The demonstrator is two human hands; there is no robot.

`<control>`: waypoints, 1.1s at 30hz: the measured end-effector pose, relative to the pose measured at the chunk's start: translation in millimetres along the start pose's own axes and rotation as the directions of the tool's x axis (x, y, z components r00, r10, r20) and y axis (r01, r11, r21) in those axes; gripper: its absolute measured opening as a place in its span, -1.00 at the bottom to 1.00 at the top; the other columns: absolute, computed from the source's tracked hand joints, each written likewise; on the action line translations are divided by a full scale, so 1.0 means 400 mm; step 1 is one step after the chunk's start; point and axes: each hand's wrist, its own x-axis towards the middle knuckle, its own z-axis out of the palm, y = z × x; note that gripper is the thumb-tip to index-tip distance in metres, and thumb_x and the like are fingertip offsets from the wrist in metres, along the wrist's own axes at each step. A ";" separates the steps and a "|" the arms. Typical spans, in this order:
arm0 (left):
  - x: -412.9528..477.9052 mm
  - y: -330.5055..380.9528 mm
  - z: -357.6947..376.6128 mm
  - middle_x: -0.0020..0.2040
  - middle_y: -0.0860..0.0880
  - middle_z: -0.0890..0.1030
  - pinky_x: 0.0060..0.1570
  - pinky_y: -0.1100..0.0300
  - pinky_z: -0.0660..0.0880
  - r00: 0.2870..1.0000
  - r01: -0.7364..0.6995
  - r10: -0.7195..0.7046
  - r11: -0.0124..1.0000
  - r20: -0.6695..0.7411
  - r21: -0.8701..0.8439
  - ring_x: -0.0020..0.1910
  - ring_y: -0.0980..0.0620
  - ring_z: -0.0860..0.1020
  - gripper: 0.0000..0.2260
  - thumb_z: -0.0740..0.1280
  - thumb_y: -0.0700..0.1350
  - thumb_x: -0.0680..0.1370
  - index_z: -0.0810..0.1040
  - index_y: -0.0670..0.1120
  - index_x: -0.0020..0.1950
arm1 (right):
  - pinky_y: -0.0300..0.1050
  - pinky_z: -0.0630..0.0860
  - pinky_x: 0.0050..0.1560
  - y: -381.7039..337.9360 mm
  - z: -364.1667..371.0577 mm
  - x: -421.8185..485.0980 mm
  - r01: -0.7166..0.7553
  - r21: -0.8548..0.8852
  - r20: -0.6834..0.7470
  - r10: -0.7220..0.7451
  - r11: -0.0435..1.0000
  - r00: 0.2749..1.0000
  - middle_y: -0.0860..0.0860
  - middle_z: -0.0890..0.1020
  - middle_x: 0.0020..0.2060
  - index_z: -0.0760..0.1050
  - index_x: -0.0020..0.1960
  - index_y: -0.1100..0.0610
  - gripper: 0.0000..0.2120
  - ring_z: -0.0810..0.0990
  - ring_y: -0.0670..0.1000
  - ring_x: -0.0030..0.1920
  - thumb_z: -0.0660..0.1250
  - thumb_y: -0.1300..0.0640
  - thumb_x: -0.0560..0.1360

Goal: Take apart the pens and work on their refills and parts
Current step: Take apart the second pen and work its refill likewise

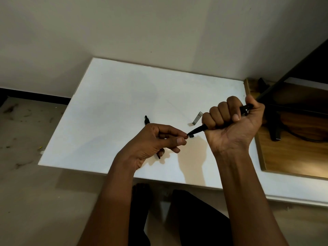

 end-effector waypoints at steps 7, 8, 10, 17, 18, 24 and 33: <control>-0.005 0.006 0.001 -0.05 -0.02 0.77 -0.42 0.32 0.43 1.000 -0.004 0.004 1.000 -0.008 -0.008 -0.17 0.09 0.72 -0.81 0.51 0.07 0.38 0.75 0.11 -0.03 | -0.24 0.04 -0.51 0.001 -0.003 0.002 0.006 0.015 -0.017 -0.006 1.000 1.000 -0.06 0.08 -0.59 0.22 -0.54 0.09 -0.50 0.00 -0.07 -0.56 0.09 -0.12 0.51; -0.005 0.007 0.001 -0.05 -0.02 0.77 -0.42 0.33 0.43 1.000 -0.005 0.005 1.000 -0.009 -0.008 -0.17 0.09 0.72 -0.81 0.51 0.07 0.38 0.75 0.11 -0.03 | -0.25 0.04 -0.52 0.000 -0.003 0.002 0.006 0.019 -0.019 -0.005 1.000 1.000 -0.06 0.07 -0.59 0.22 -0.54 0.09 -0.52 0.00 -0.07 -0.56 0.10 -0.10 0.49; -0.006 0.008 0.002 -0.06 -0.02 0.77 -0.42 0.33 0.43 1.000 -0.005 0.005 1.000 -0.009 -0.009 -0.17 0.09 0.72 -0.80 0.51 0.07 0.38 0.75 0.10 -0.03 | -0.25 0.04 -0.52 0.000 -0.005 0.002 0.006 0.035 -0.018 -0.005 0.999 1.000 -0.06 0.07 -0.59 0.22 -0.55 0.09 -0.52 0.00 -0.06 -0.56 0.09 -0.09 0.50; -0.008 0.010 0.001 -0.06 -0.01 0.76 -0.41 0.33 0.43 1.000 -0.011 0.011 1.000 -0.010 -0.010 -0.16 0.09 0.72 -0.81 0.51 0.09 0.37 0.75 0.11 -0.06 | -0.24 0.02 -0.51 0.004 -0.013 0.004 0.003 0.065 -0.014 -0.002 0.998 1.000 -0.07 0.07 -0.59 0.25 -0.56 0.09 -0.53 0.00 -0.07 -0.56 0.10 -0.07 0.48; -0.008 0.010 0.001 -0.06 -0.02 0.76 -0.41 0.32 0.43 1.000 -0.010 0.010 1.000 -0.013 -0.009 -0.16 0.08 0.72 -0.82 0.51 0.09 0.37 0.75 0.10 -0.06 | -0.24 0.03 -0.51 0.005 -0.014 0.005 0.003 0.065 -0.012 -0.003 0.998 1.000 -0.07 0.07 -0.59 0.25 -0.56 0.09 -0.54 0.00 -0.07 -0.56 0.11 -0.07 0.46; -0.008 0.010 0.002 -0.05 -0.02 0.76 -0.42 0.32 0.43 1.000 -0.015 0.015 1.000 -0.019 -0.002 -0.16 0.07 0.72 -0.82 0.50 0.09 0.38 0.74 0.09 -0.07 | -0.24 0.04 -0.53 0.008 -0.020 0.005 0.009 0.078 -0.026 -0.007 0.997 1.000 -0.07 0.07 -0.58 0.23 -0.54 0.08 -0.53 0.01 -0.08 -0.56 0.11 -0.10 0.48; -0.006 0.010 0.000 -0.04 -0.02 0.76 -0.39 0.28 0.42 1.000 -0.005 0.005 1.000 -0.012 0.010 -0.16 0.08 0.71 -0.93 0.49 0.01 0.48 0.72 0.07 -0.07 | -0.25 0.05 -0.55 0.009 -0.020 0.006 0.003 0.105 -0.018 -0.001 0.994 1.000 -0.07 0.07 -0.59 0.24 -0.55 0.09 -0.53 0.01 -0.07 -0.56 0.08 -0.07 0.49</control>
